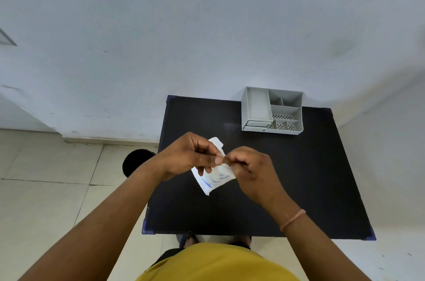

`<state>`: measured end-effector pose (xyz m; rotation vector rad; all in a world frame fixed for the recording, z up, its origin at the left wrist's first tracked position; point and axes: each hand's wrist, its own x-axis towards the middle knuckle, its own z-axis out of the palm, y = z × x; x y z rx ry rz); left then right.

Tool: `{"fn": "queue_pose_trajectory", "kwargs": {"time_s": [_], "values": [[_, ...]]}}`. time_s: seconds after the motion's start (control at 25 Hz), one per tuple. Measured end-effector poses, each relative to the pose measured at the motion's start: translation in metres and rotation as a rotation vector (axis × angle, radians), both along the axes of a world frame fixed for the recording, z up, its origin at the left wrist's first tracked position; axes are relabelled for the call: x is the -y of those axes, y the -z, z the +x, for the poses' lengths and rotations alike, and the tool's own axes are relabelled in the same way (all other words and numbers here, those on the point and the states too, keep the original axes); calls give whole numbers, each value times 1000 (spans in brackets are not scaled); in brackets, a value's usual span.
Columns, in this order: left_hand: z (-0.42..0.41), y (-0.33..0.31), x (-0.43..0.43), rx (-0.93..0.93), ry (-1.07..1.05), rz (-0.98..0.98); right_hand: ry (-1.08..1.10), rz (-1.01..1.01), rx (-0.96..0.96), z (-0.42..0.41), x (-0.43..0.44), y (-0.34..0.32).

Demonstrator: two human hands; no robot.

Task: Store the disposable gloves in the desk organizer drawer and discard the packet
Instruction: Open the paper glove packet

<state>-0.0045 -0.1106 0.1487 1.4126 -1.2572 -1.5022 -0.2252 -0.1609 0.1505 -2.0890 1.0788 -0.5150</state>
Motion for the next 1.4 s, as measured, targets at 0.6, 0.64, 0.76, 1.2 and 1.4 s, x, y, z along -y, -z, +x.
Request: {"fn": "queue_pose_trajectory", "kwargs": {"time_s": [0.6, 0.64, 0.76, 1.2, 1.4], "values": [[-2, -1, -16, -52, 56, 7, -262, 127, -421, 21, -8, -17], [-5, -2, -14, -56, 65, -1, -234, 152, -388, 20, -7, -12], [-10, -11, -14, -23, 144, -33, -242, 187, -431, 17, -6, 2], [19, 25, -52, -617, -340, 500, 32, 471, 140, -25, -5, -9], [-1, 55, -66, -762, -404, 460, 261, 787, 124, -30, -8, 18]]}}
